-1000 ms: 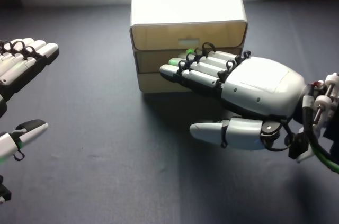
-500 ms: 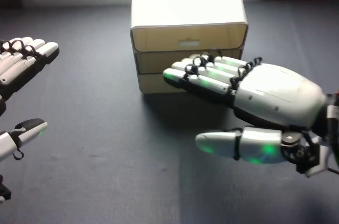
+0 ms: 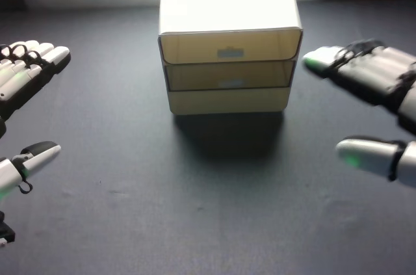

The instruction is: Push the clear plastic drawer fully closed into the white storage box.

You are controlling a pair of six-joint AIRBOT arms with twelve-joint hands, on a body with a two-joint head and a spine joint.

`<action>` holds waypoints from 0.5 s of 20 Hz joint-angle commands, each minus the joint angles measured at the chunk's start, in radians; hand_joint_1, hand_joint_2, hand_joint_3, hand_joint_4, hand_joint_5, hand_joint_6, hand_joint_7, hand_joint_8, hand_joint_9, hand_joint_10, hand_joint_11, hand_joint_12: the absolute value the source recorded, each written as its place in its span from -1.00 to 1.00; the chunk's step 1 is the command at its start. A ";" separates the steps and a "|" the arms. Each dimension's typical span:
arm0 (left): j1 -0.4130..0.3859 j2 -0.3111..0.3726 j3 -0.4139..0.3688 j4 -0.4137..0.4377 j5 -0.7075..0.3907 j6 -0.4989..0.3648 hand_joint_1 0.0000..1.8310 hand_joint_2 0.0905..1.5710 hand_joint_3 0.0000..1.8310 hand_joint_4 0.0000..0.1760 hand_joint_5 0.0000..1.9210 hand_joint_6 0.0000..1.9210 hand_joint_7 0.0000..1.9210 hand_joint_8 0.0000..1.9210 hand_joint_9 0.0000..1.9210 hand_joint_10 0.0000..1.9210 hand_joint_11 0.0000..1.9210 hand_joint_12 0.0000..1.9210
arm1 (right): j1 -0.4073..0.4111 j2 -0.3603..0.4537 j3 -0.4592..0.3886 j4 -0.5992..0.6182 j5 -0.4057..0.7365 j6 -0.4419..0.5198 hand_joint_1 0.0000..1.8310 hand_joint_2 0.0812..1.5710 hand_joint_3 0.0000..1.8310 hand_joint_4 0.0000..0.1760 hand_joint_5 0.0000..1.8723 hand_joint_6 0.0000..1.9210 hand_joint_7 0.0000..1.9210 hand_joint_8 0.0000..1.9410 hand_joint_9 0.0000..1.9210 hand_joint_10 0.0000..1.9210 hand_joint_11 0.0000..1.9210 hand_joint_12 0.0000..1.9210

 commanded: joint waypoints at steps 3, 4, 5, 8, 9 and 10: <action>-0.001 0.007 0.001 -0.014 -0.148 -0.002 -0.51 0.64 -1.00 -0.60 -1.00 -1.00 -1.00 -1.00 -1.00 -1.00 -1.00 -1.00 | -0.050 0.043 -0.020 0.097 0.204 -0.039 -0.98 0.69 -1.00 -1.00 -1.00 -1.00 -1.00 -1.00 -1.00 -1.00 -0.95 -0.97; -0.001 0.009 0.002 -0.016 -0.154 -0.002 -0.55 0.62 -1.00 -0.56 -1.00 -1.00 -1.00 -1.00 -1.00 -1.00 -1.00 -1.00 | -0.076 0.057 -0.027 0.129 0.232 -0.049 -0.98 0.71 -1.00 -0.65 -1.00 -1.00 -1.00 -1.00 -1.00 -1.00 -0.99 -1.00; -0.002 0.011 0.002 -0.020 -0.166 -0.002 -0.64 0.59 -1.00 -0.19 -1.00 -1.00 -1.00 -1.00 -1.00 -1.00 -1.00 -1.00 | -0.120 0.078 -0.037 0.174 0.273 -0.070 -0.95 0.72 -1.00 -0.49 -1.00 -1.00 -1.00 -1.00 -1.00 -1.00 -1.00 -1.00; -0.002 0.019 -0.001 -0.025 -0.193 0.004 -0.63 0.55 -1.00 -0.29 -1.00 -1.00 -1.00 -1.00 -1.00 -1.00 -1.00 -1.00 | -0.184 0.116 -0.055 0.243 0.353 -0.092 -0.94 0.64 -1.00 0.00 -1.00 -1.00 -1.00 -1.00 -1.00 -1.00 -1.00 -1.00; -0.002 0.022 -0.004 -0.027 -0.203 0.009 -0.68 0.56 -1.00 -0.30 -1.00 -1.00 -1.00 -1.00 -1.00 -1.00 -1.00 -1.00 | -0.189 0.125 -0.058 0.255 0.375 -0.093 -0.93 0.64 -1.00 -0.57 -1.00 -1.00 -1.00 -1.00 -1.00 -1.00 -1.00 -1.00; -0.002 0.024 -0.005 -0.029 -0.211 0.010 -0.82 0.55 -1.00 -0.25 -1.00 -1.00 -1.00 -1.00 -1.00 -1.00 -1.00 -1.00 | -0.192 0.129 -0.060 0.262 0.387 -0.093 -0.88 0.69 -1.00 -0.75 -1.00 -1.00 -1.00 -1.00 -1.00 -1.00 -1.00 -1.00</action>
